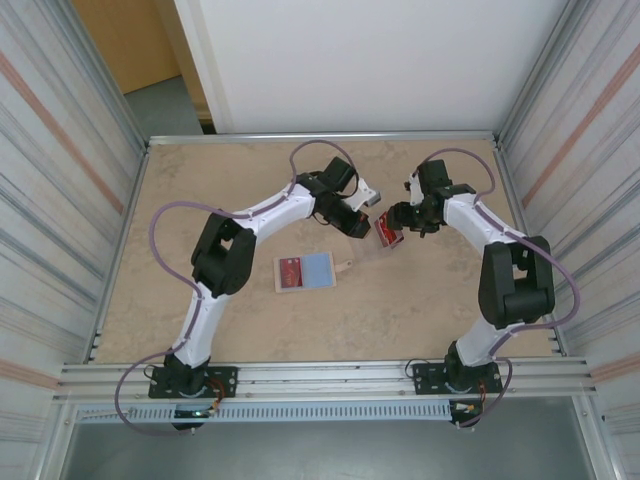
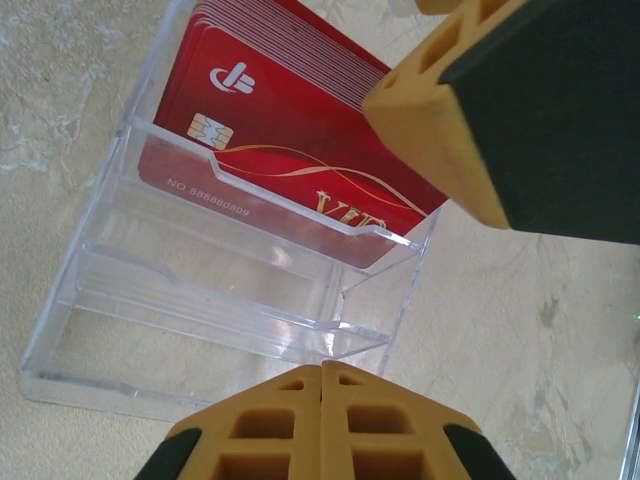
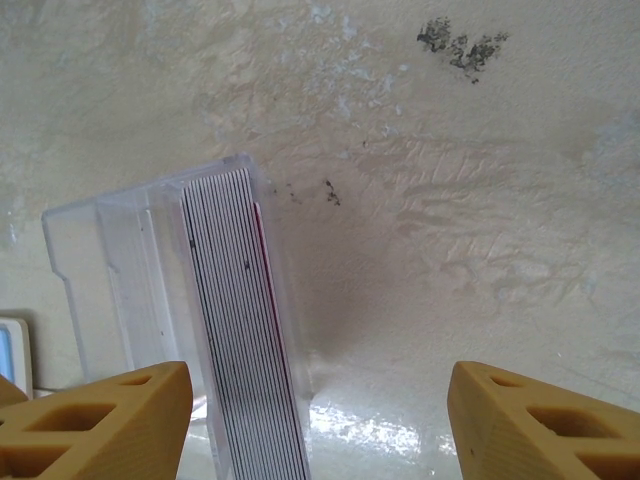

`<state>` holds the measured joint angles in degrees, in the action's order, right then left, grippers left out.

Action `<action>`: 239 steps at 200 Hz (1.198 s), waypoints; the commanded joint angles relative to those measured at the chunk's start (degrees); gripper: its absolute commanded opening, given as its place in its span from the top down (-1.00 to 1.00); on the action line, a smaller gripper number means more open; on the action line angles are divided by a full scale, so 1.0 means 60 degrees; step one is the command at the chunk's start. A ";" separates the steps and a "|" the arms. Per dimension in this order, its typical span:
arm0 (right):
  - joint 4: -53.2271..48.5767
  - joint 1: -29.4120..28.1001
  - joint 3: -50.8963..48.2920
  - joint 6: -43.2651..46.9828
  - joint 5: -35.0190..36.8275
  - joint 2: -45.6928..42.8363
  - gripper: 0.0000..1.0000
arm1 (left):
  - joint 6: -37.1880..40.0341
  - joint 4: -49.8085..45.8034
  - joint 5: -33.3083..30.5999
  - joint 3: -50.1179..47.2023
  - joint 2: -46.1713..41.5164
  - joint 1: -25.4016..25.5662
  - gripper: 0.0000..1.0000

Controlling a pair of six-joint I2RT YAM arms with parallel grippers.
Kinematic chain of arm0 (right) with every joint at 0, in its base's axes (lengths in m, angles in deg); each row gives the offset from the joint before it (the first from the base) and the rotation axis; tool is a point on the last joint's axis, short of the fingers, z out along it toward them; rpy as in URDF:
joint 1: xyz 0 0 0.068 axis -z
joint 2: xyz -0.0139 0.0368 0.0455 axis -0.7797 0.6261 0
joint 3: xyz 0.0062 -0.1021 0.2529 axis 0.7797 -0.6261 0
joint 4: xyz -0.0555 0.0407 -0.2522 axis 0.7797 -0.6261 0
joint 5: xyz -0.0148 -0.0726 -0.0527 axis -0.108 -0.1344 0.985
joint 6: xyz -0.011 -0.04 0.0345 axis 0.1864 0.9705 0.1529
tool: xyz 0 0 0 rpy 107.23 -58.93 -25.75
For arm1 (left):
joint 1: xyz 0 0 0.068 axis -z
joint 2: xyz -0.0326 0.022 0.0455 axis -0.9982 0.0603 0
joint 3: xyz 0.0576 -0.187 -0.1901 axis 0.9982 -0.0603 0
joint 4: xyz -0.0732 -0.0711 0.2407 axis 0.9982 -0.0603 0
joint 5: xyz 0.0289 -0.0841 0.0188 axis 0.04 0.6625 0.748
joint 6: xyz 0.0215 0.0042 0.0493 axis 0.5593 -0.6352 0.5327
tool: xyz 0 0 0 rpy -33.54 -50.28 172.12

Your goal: Put the credit cards into the card holder

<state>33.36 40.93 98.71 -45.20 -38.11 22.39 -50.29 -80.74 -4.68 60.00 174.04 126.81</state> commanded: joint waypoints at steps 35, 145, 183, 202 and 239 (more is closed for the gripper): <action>0.0002 -0.0022 0.0276 0.0417 -0.0139 0.0370 -0.34 | -0.0116 0.0040 0.0100 -0.0444 0.0400 0.0100 1.00; -0.0109 -0.0027 0.0361 0.0574 -0.0088 0.0723 -0.36 | -0.0006 0.0146 -0.0299 -0.0974 0.0558 0.0090 1.00; -0.0187 0.0032 0.0378 0.0575 -0.0005 0.0700 -0.36 | 0.0027 0.0103 -0.0314 -0.1055 0.0484 0.0083 1.00; -0.0229 0.0091 0.0367 0.0575 0.0042 0.0594 -0.36 | 0.0048 0.0144 -0.0333 -0.1120 0.0469 0.0085 1.00; -0.0232 0.0179 0.0330 0.0580 0.0018 0.0315 -0.35 | 0.0131 0.0137 -0.0425 -0.1196 0.0355 0.0085 1.00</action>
<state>33.44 41.21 99.54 -42.88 -39.16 26.06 -50.42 -77.51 -4.66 55.33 175.54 126.75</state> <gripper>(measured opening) 0.678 0.053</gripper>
